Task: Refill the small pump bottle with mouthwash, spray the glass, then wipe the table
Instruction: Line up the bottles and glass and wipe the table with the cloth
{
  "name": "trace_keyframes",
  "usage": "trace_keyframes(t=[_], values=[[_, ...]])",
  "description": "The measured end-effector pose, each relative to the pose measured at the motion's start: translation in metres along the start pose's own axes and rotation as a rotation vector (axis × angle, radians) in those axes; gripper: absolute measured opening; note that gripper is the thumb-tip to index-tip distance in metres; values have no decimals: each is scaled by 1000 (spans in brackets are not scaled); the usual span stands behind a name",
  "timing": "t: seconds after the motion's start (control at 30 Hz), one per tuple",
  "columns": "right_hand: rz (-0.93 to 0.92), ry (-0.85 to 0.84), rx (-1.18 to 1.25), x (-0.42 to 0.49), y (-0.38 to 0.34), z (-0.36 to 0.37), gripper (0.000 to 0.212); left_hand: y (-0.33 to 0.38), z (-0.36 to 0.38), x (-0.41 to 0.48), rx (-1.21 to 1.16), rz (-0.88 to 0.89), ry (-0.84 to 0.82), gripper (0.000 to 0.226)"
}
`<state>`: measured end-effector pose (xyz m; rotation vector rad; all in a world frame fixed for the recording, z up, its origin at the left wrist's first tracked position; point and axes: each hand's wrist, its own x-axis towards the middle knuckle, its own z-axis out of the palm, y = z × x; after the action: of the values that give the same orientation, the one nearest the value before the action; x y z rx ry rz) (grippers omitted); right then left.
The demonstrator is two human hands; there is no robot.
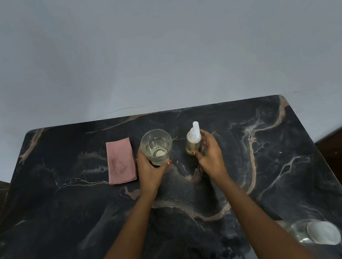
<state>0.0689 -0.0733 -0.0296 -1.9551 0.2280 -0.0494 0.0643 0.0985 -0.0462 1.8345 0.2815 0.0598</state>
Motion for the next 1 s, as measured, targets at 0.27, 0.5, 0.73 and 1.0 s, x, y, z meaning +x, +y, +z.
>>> trace_keyframes(t=[0.27, 0.5, 0.73, 1.0], values=[[26, 59, 13, -48, -8, -11, 61, 12, -7, -47, -118, 25, 12, 89], [-14, 35, -7, -107, -4, -29, 59, 22, -10, -108, -150, 40, -33, 85], [-27, 44, 0, -167, 7, -48, 54, 22, -3, -170, -184, 86, -144, 77], [-5, 38, 11, -231, 25, -80, 47, 14, 25, -225, -129, 108, -324, 71]])
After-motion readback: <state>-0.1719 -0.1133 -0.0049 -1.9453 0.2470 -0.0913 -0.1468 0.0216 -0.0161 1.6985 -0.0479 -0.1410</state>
